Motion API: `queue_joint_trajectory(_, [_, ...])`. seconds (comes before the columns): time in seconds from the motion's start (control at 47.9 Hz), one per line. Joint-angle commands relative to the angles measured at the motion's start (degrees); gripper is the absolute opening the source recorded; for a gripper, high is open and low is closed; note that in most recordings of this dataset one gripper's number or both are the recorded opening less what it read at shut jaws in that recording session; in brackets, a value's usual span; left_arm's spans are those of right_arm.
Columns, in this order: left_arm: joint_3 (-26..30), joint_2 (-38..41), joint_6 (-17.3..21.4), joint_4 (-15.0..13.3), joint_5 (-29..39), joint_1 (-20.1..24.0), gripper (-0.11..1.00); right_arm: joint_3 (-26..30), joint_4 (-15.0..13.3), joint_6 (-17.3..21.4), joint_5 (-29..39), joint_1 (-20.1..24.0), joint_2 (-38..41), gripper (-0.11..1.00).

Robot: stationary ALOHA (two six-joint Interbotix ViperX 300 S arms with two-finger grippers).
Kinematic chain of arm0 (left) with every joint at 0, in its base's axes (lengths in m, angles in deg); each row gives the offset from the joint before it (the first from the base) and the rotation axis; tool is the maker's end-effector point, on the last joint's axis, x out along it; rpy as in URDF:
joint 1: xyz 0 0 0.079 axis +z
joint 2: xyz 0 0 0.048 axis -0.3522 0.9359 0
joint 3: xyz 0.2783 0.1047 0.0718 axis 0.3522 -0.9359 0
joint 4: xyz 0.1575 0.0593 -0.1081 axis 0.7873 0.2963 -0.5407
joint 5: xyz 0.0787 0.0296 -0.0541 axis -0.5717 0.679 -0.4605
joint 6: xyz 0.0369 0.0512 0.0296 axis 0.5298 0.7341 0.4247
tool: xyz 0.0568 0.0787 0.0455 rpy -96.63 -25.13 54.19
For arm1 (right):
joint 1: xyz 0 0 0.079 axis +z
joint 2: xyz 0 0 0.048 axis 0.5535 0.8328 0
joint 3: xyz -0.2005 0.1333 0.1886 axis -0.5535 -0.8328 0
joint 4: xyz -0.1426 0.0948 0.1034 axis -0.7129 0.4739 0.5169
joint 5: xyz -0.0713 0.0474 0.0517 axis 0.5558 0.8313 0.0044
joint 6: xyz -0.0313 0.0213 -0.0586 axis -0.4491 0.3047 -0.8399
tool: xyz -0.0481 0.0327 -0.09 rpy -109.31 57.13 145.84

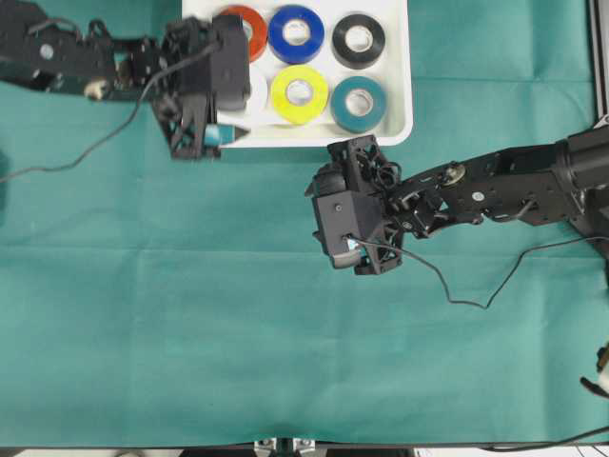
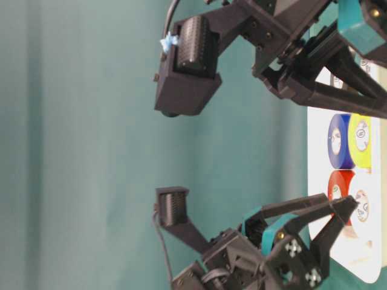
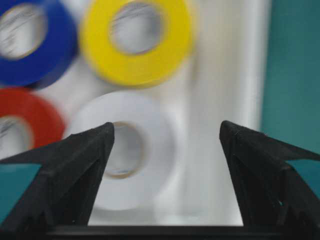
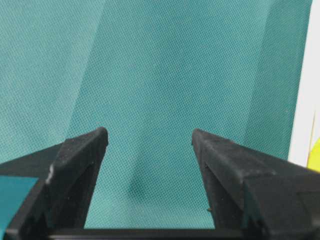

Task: Put the tape alternately from left to right into the white case.
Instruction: 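Open the left gripper and withdraw it from the tray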

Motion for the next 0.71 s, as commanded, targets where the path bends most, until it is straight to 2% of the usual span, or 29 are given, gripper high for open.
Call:
queue_joint_trajectory(0.0, [0.2, -2.4, -0.2, -0.1, -0.2, -2.2, 0.37, 0.5, 0.0, 0.0, -0.4, 0.2, -1.7, 0.76])
queue_joint_trajectory(0.146, [-0.3, -2.8, -1.6, -0.3, -0.2, -5.9, 0.37, 0.5, 0.0, 0.0, -0.3, 0.2, -1.7, 0.76])
queue_joint_trajectory(0.439, [-1.1, -2.9, -7.9, -0.2, -0.2, -12.0, 0.37, 0.5, 0.1, 0.1, -0.4, 0.2, -1.8, 0.76])
queue_joint_trajectory(0.689, [-2.0, -2.7, -10.2, -0.3, -0.6, -14.2, 0.37, 0.4, 0.0, 0.1, -0.3, 0.2, -1.7, 0.76])
